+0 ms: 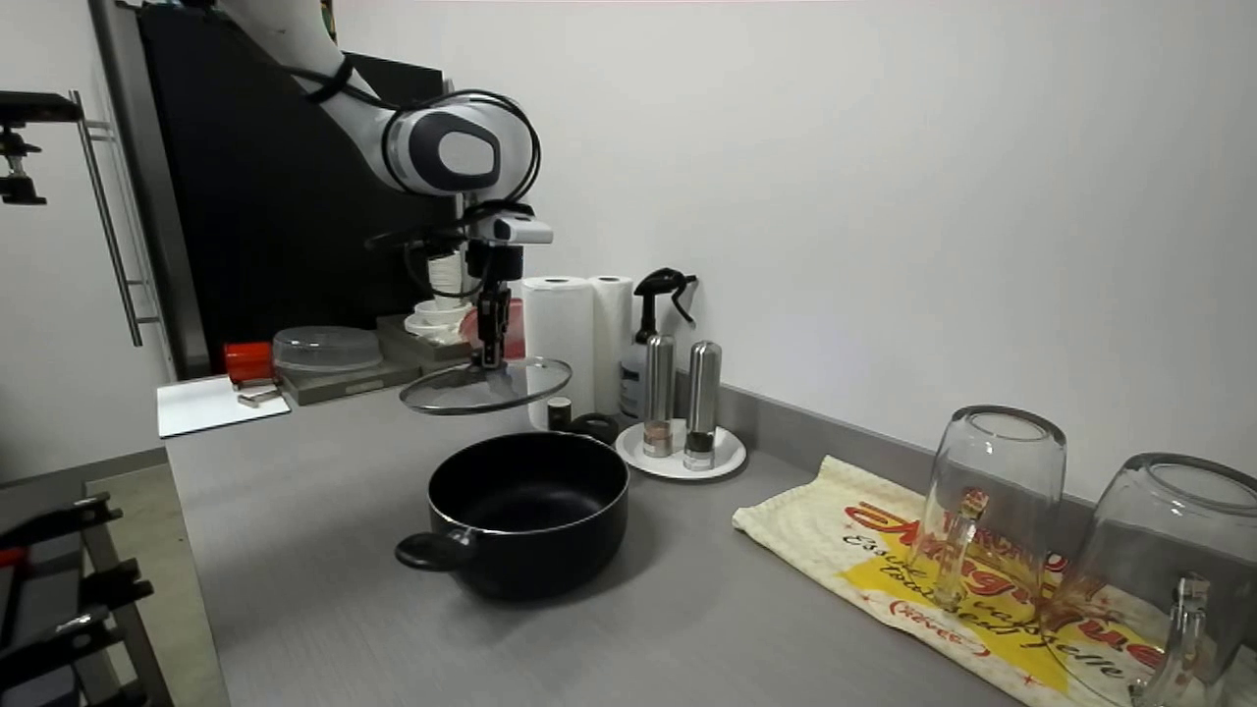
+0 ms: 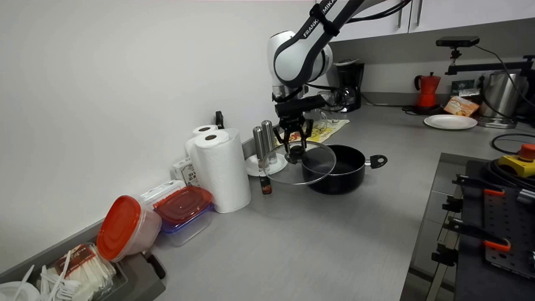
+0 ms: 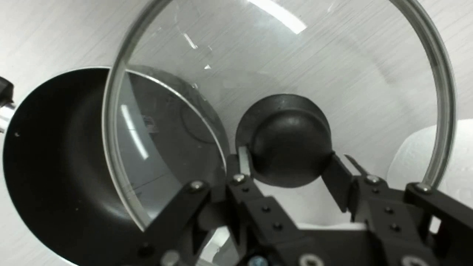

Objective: Remove the glass lid from the black pot and place it on the left side of the counter

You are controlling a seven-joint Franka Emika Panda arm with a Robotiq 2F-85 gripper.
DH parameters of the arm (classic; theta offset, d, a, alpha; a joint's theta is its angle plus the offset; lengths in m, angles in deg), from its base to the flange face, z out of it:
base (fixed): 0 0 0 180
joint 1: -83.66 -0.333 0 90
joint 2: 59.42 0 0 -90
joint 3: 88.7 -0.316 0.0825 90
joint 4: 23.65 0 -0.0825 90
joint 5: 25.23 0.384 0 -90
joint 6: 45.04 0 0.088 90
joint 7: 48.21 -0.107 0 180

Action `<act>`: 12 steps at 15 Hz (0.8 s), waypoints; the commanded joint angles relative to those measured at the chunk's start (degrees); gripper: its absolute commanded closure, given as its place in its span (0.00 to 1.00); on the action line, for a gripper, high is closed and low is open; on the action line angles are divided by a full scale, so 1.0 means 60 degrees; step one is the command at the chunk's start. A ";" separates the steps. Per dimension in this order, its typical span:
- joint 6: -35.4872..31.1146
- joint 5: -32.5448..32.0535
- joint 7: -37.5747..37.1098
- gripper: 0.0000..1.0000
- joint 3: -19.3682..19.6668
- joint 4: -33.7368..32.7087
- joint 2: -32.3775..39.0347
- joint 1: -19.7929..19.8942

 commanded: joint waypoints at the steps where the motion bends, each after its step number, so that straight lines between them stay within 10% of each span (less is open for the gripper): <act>1: 0.0711 -0.0287 0.0009 0.74 -0.0377 -0.0983 0.0404 -0.0473; 12: 0.1766 0.0285 0.0484 0.74 -0.1658 -0.3232 0.2668 -0.1518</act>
